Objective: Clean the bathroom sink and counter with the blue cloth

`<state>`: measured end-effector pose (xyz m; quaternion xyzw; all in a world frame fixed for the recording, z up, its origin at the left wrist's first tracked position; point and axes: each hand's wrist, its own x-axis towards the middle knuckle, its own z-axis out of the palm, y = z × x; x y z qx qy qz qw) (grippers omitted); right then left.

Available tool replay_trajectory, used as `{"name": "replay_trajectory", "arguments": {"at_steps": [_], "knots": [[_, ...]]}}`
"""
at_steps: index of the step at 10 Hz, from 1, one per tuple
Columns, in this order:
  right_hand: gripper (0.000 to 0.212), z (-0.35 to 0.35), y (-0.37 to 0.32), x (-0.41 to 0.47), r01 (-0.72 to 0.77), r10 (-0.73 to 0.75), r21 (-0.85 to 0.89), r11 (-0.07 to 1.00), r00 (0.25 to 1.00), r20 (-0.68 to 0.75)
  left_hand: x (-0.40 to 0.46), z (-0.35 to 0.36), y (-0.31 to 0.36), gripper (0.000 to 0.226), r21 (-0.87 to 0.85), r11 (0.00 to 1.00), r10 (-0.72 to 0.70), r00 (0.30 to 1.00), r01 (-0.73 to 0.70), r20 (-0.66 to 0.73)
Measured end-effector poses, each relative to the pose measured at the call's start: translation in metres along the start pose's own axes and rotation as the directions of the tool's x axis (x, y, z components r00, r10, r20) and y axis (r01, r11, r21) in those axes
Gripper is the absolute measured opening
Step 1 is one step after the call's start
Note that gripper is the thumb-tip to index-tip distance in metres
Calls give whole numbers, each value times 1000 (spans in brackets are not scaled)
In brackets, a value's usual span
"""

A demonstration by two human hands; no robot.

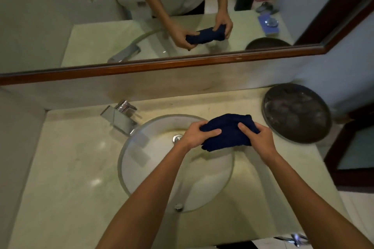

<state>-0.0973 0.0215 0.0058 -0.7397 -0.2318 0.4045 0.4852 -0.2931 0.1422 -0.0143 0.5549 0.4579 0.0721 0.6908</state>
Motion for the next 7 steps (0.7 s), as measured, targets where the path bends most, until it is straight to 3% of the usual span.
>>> {"name": "replay_trajectory", "arguments": {"at_steps": [3, 5, 6, 7], "knots": [[30, -185, 8, 68, -32, 4, -134, 991, 978, -207, 91, 167, 83, 53, 59, 998, -34, 998, 37, -52], [37, -261, 40, 131, -73, 34, -214, 974, 983, -182, 150, 252, 103, 55, 170, 983, -37, 980, 70, -193], [52, -275, 54, 149, -102, 67, -295, 950, 990, -127, 163, 265, 97, 59, 259, 951, -112, 970, 167, -215], [63, -282, 59, 153, -93, 36, -442, 892, 990, -135, 159, 269, 94, 57, 343, 918, -88, 944, 200, -317]]}}
